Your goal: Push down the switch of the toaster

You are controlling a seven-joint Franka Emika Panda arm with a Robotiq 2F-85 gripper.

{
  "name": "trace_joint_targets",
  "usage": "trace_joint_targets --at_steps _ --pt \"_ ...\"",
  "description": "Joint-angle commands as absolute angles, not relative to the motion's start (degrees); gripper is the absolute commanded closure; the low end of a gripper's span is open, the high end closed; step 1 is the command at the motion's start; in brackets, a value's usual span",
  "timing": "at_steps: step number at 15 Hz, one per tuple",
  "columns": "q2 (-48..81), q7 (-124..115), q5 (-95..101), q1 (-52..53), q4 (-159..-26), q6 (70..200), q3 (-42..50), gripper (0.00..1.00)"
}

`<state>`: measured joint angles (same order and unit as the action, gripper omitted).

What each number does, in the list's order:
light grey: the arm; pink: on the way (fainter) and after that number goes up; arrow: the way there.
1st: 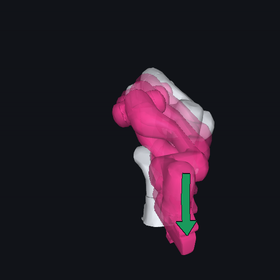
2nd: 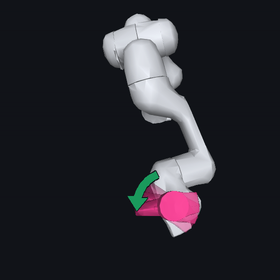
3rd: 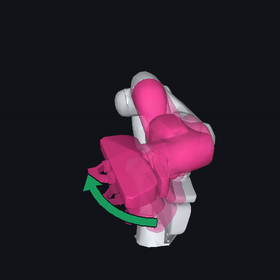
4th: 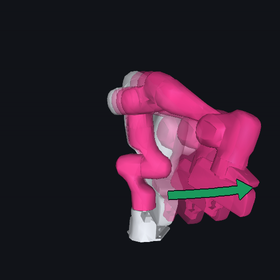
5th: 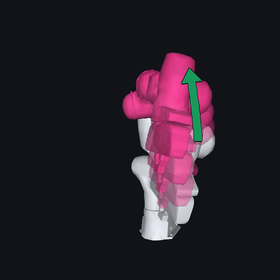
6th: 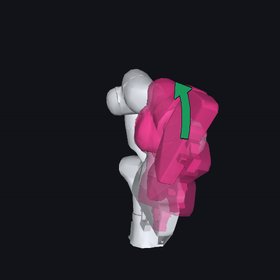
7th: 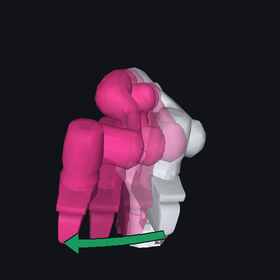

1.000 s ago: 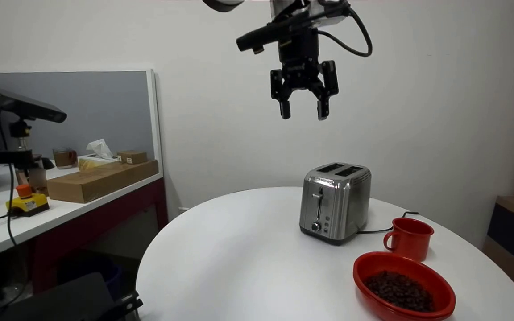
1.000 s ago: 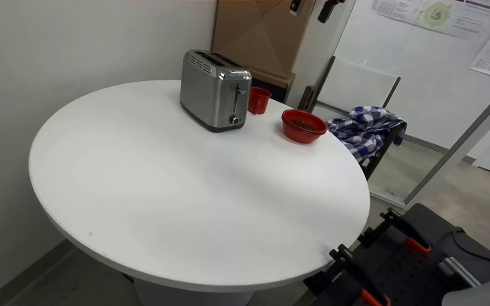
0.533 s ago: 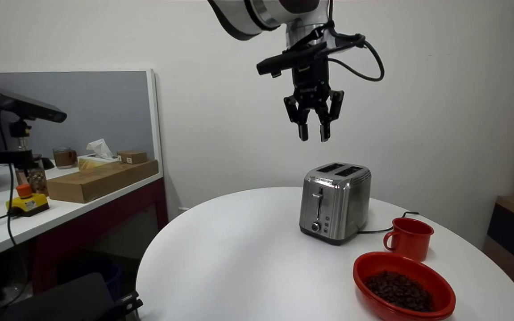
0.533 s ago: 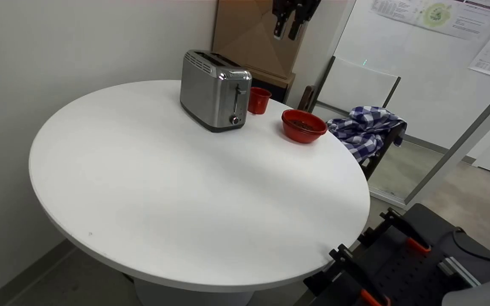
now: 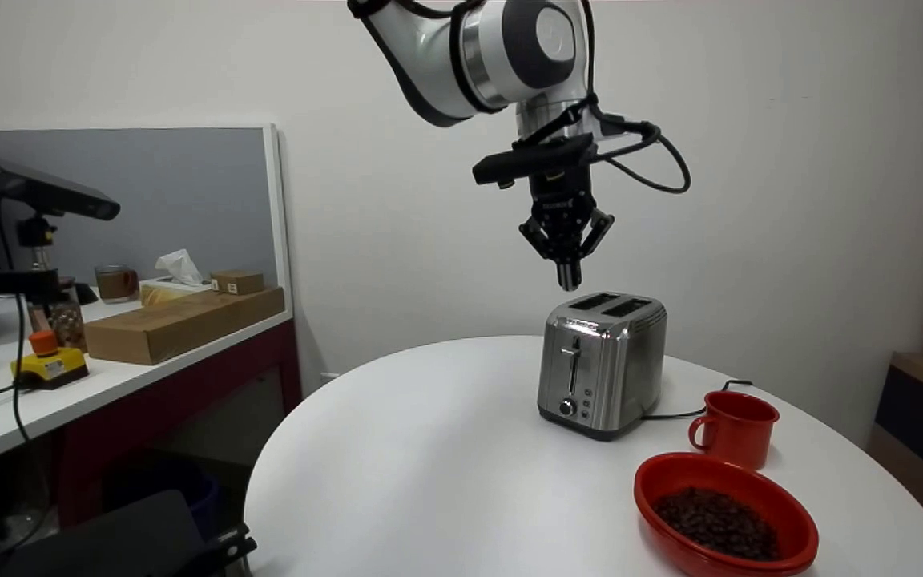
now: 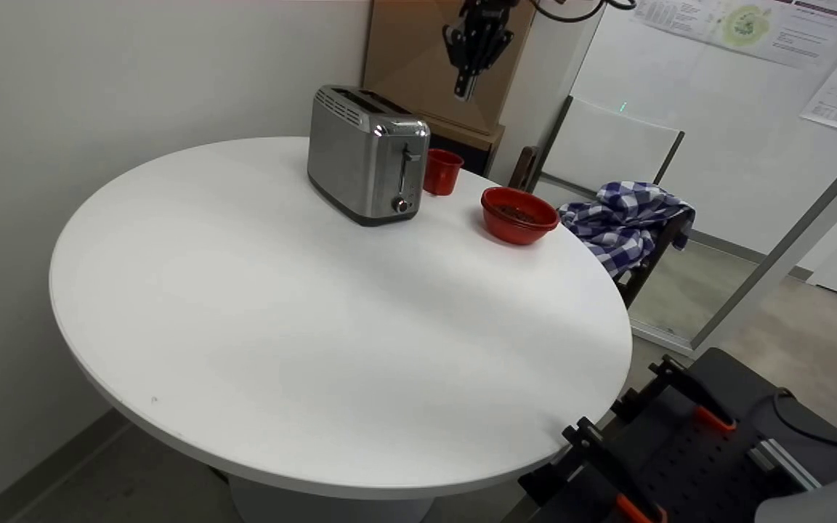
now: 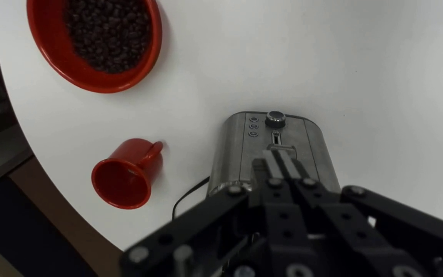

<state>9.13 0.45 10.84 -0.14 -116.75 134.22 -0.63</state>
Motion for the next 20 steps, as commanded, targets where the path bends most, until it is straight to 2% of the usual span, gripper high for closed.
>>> trace_joint_targets --at_steps 1,12,20 --pt "12.0 -0.3 13.2 0.8 -117.4 141.1 -0.1 0.96" --pt "19.3 -0.5 13.9 2.8 -117.9 155.2 0.9 0.97" --pt "25.3 -2.5 19.3 5.9 -117.0 162.6 5.4 0.97"
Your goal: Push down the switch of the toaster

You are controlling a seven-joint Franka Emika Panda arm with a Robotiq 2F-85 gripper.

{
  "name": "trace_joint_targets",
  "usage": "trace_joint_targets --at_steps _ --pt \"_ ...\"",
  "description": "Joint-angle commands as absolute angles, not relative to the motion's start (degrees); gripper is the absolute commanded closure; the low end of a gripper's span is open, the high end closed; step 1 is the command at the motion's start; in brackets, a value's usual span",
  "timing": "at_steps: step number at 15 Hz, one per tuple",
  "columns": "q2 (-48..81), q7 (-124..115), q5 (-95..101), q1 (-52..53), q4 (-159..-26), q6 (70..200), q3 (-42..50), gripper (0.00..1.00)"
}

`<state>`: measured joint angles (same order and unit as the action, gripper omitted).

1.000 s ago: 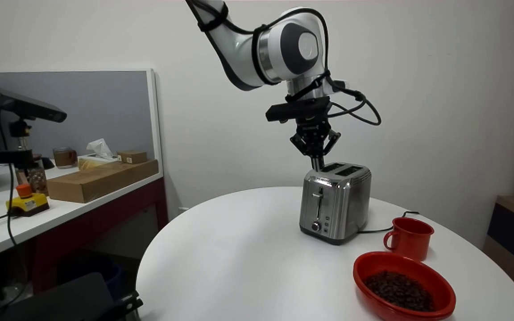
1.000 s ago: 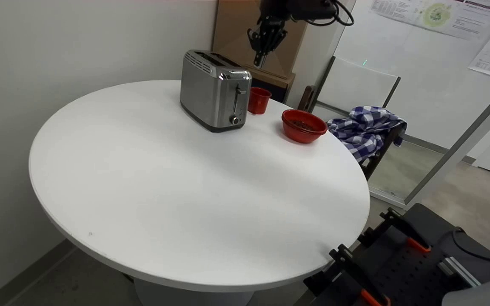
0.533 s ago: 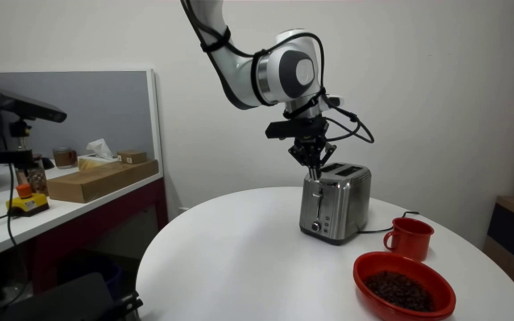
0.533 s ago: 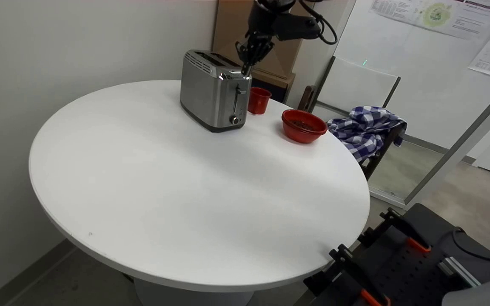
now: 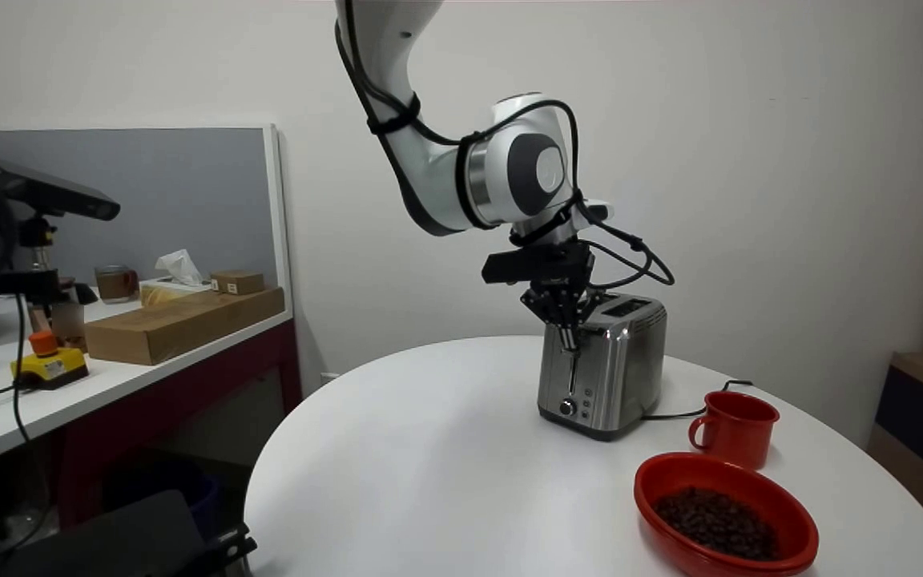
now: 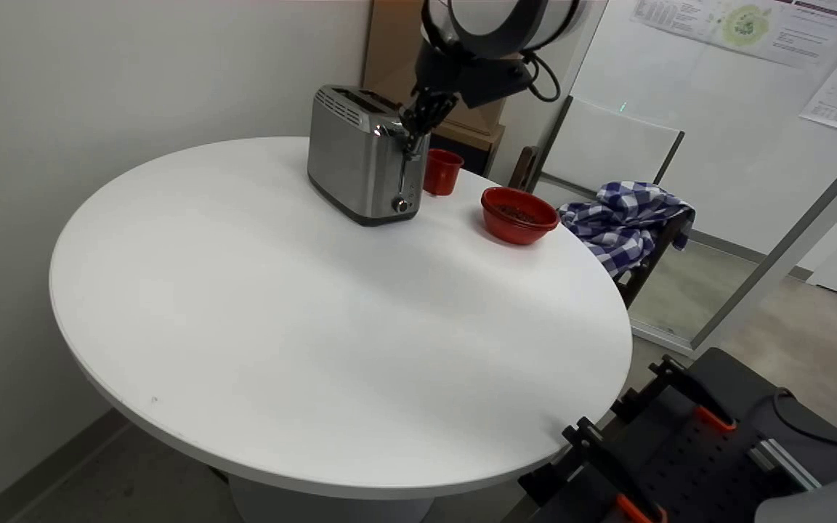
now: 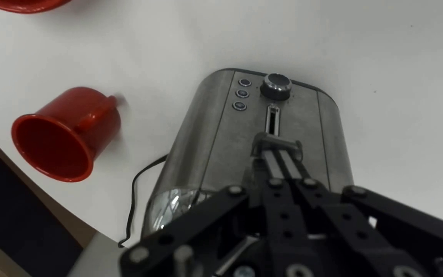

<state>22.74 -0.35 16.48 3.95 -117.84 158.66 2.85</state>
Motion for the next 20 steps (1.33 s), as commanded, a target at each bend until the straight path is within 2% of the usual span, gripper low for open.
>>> trace_joint_targets --at_steps 1,17,18,19,20 --pt "26.1 -2.7 19.7 6.3 -116.9 163.9 6.0 0.97" --pt "33.5 -2.5 19.9 11.5 -118.1 169.3 11.2 0.97" --pt "32.9 -3.4 19.6 12.2 -117.9 168.0 11.7 0.95" --pt "32.2 -4.3 19.6 13.2 -117.7 166.0 12.4 0.71" --pt "30.9 -5.1 18.4 13.1 -117.6 163.9 11.9 0.70"
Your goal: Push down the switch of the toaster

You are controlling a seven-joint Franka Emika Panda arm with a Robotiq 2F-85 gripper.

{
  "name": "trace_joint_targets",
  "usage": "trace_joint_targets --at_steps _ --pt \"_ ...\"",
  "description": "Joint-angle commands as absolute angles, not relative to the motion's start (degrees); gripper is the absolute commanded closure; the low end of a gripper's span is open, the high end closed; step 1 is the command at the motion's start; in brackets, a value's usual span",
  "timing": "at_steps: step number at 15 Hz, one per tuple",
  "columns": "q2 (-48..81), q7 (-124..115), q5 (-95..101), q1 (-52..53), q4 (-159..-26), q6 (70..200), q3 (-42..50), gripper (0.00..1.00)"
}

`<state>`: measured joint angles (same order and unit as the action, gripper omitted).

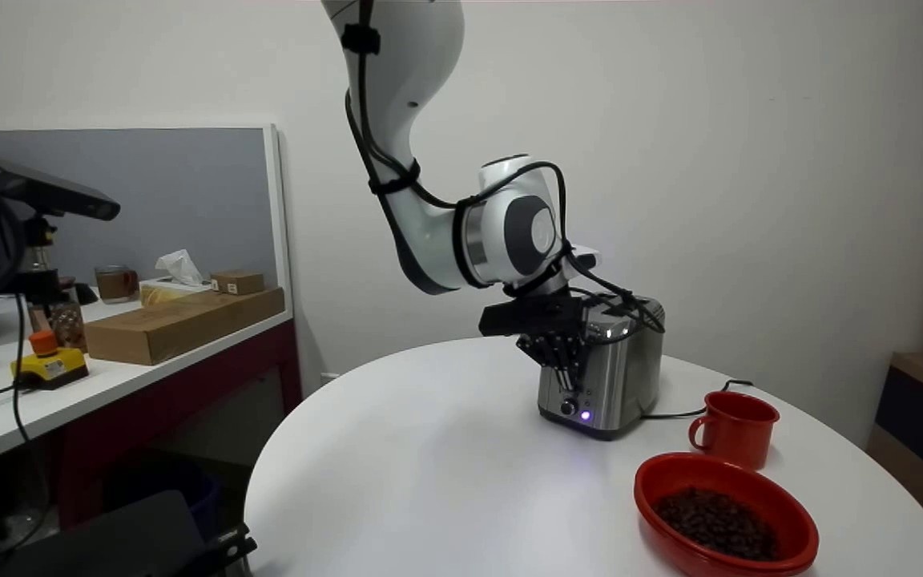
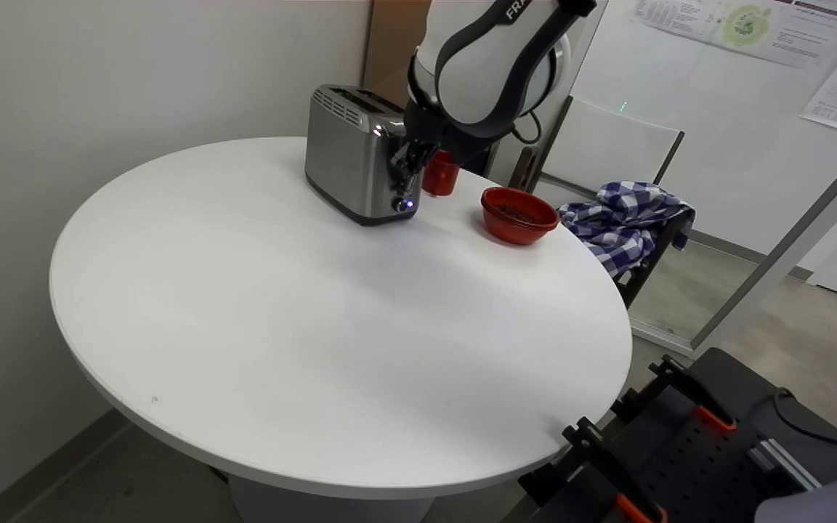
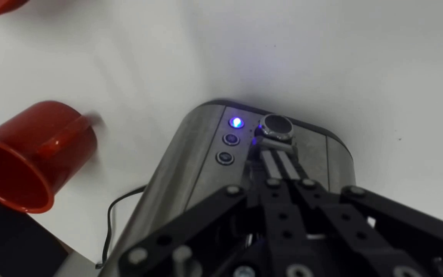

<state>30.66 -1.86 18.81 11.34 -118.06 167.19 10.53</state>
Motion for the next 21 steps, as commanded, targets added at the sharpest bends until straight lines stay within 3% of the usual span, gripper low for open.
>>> trace_joint_targets --at_steps 1,10,21 --pt "29.6 -5.8 17.4 12.8 -117.6 162.0 11.4 0.67" --pt "11.1 -8.3 10.7 6.9 -120.8 138.4 6.7 0.02" --pt "-17.0 5.7 -3.4 1.4 -130.7 108.1 3.6 0.00"
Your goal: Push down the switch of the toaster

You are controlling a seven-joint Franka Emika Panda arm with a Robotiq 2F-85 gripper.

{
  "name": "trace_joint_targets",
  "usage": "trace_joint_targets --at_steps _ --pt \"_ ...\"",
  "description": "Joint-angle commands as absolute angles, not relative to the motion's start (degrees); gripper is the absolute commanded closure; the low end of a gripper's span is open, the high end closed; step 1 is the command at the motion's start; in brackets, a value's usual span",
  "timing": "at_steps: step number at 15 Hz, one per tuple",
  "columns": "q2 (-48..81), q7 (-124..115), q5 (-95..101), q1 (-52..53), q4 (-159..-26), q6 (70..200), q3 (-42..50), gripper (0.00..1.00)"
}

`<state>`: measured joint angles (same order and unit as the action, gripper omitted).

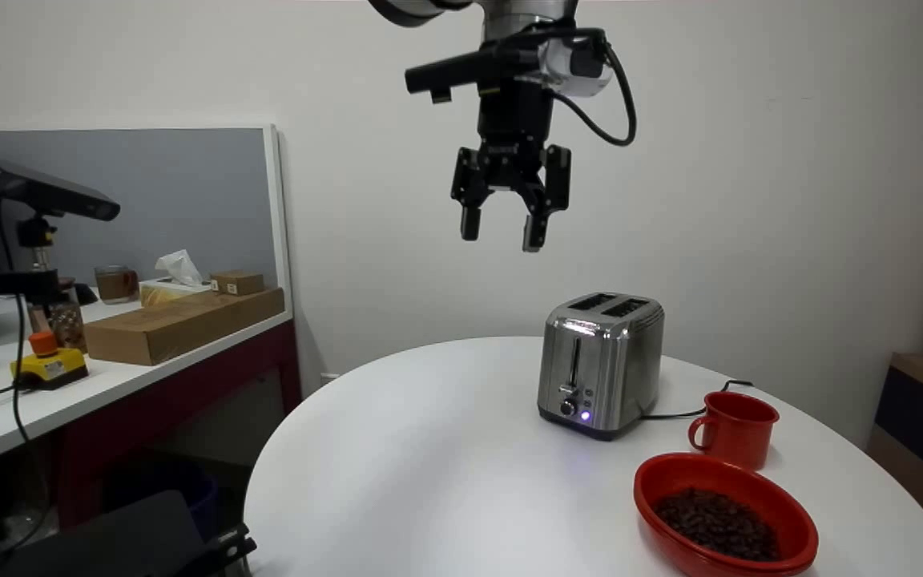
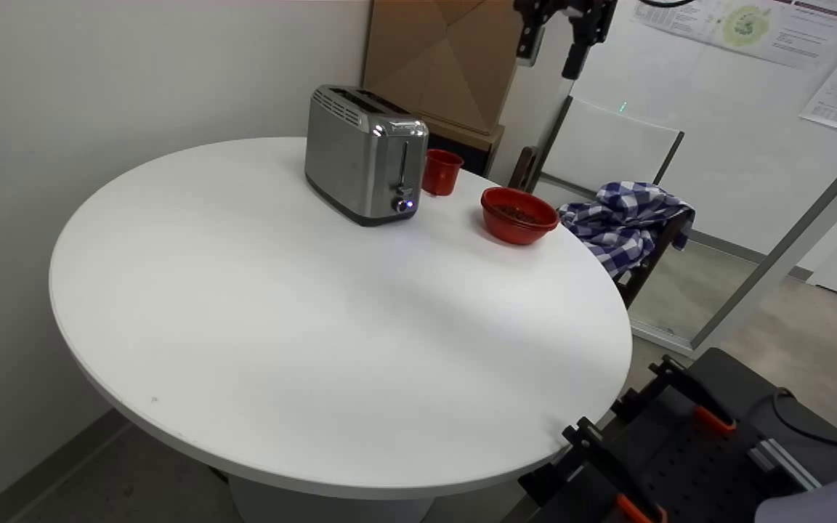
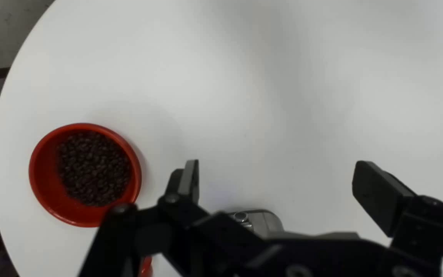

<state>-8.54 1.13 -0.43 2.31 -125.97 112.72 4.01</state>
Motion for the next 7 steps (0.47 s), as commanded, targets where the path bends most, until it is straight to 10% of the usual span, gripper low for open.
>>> trace_joint_targets --at_steps 1,7 --pt "-19.5 7.3 -3.7 1.5 -131.7 105.7 3.7 0.00" --pt "-19.2 5.9 -2.4 1.3 -131.4 106.3 3.2 0.00"
